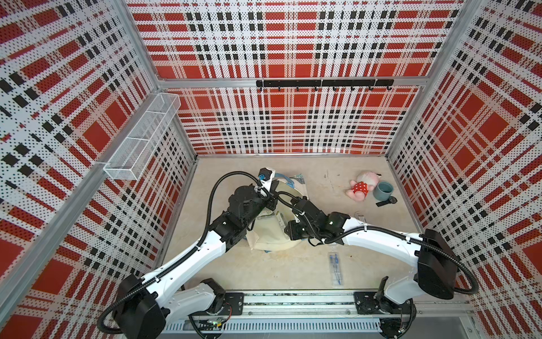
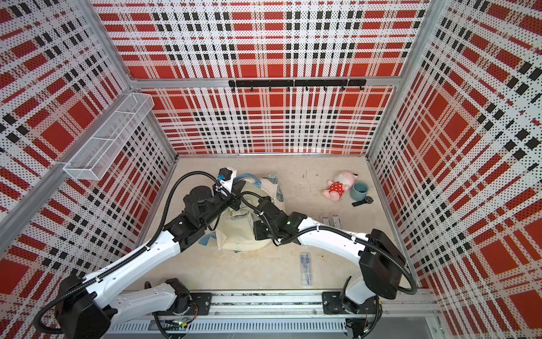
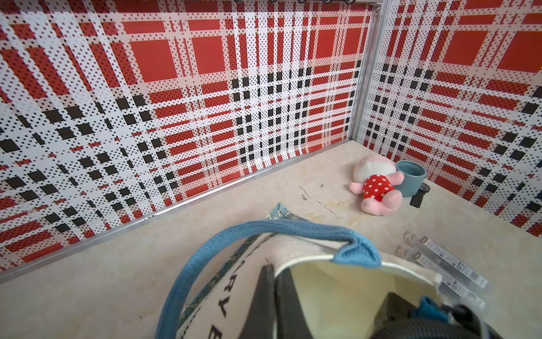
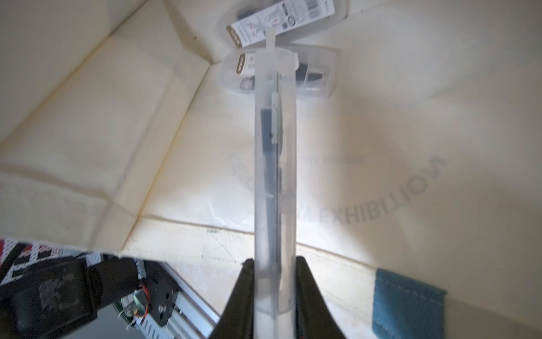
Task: Take out the compass set from the canvas bag
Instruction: Pick up the compass set from the canvas bag, then place the compass set at the center of the board.
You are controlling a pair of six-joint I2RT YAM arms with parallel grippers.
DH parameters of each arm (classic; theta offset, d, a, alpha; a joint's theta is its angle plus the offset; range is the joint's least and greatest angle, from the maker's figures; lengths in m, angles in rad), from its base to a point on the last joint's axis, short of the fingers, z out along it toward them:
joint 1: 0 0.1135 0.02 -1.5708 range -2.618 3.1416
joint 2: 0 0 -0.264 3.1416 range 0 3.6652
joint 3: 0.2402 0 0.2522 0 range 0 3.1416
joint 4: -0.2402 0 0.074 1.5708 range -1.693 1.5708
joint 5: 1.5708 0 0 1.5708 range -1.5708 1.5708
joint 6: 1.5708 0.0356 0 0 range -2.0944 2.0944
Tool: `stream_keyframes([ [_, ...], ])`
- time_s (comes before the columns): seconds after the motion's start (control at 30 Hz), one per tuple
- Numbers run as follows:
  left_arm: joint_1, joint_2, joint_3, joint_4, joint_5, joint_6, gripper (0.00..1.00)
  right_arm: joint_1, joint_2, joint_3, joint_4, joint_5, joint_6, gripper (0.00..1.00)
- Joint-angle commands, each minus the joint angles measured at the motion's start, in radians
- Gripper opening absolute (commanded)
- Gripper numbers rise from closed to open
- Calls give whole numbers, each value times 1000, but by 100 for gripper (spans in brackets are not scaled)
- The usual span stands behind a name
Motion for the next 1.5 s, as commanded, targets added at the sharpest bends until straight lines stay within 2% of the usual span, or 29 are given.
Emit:
stream_keyframes([
  [0.0,-2,10,18,48,2,0,0,50,-120,-16,34,-63,-18,16],
  [0.27,-1,14,17,49,6,-1,0,135,-439,-157,-194,79,164,16],
  [0.47,1,14,20,48,0,0,0,148,-723,-249,-514,212,405,12],
  [0.57,0,16,21,47,-2,-1,0,148,-791,-274,-661,271,519,12],
  [0.7,1,23,27,48,4,-1,0,145,-766,-291,-769,332,592,13],
  [0.83,1,33,33,46,11,-3,0,102,-674,-305,-799,319,562,15],
  [1.0,1,27,26,44,8,-3,0,30,-644,-372,-755,285,517,16],
  [1.23,3,30,26,45,12,-1,0,24,-625,-413,-709,228,490,20],
  [1.47,7,24,25,43,14,-1,0,24,-537,-394,-714,225,471,30],
])
